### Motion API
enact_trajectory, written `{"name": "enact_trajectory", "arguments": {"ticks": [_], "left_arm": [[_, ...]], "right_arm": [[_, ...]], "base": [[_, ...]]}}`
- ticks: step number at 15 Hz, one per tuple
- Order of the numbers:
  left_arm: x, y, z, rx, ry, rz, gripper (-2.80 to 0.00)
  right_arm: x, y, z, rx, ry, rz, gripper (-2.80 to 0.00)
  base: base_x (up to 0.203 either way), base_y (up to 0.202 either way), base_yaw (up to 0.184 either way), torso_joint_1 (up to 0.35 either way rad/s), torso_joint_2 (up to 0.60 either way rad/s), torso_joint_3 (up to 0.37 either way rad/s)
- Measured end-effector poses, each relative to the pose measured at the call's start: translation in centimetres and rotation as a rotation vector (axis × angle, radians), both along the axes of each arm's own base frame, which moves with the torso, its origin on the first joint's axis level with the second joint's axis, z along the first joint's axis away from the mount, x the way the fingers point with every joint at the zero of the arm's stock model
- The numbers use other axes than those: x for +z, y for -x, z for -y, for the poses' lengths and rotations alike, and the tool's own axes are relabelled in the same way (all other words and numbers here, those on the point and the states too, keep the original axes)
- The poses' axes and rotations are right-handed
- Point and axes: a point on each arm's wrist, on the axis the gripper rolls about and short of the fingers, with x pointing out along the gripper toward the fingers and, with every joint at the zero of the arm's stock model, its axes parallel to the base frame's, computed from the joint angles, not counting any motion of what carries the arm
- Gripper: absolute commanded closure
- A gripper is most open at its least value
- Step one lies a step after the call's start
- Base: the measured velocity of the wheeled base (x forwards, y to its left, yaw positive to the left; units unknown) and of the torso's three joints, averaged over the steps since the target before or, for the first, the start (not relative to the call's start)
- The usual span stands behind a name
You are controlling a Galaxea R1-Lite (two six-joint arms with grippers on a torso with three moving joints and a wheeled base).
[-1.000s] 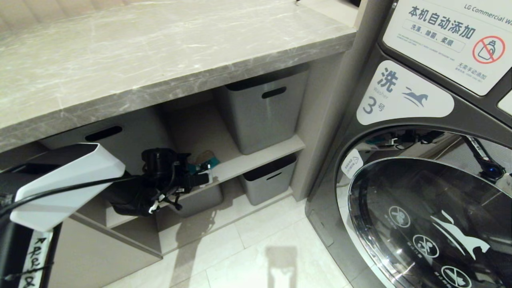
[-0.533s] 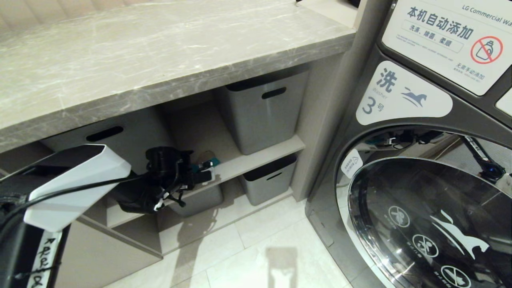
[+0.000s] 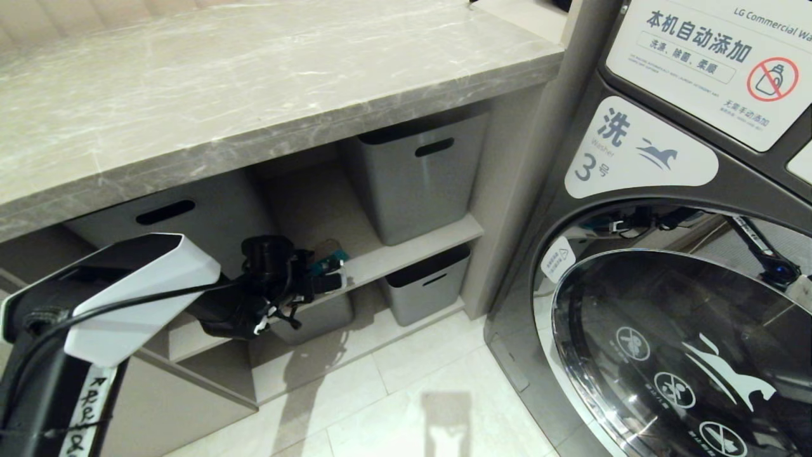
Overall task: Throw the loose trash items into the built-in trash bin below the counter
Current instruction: Pick up the garbage
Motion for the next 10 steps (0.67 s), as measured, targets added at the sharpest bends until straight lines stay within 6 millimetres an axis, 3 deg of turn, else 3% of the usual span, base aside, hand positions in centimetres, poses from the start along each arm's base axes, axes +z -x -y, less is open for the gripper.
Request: {"name": "enact_trajectory", "arguments": {"ticks": [10], "left_arm": [[-0.08, -0.59, 0.57, 0.000, 0.034, 0.014, 0.00]], "right_arm": [[0.00, 0.00, 0.00, 0.000, 0.000, 0.000, 0.00]], "base": [[0.000, 0.000, 0.000, 0.000, 0.00, 0.000]]}}
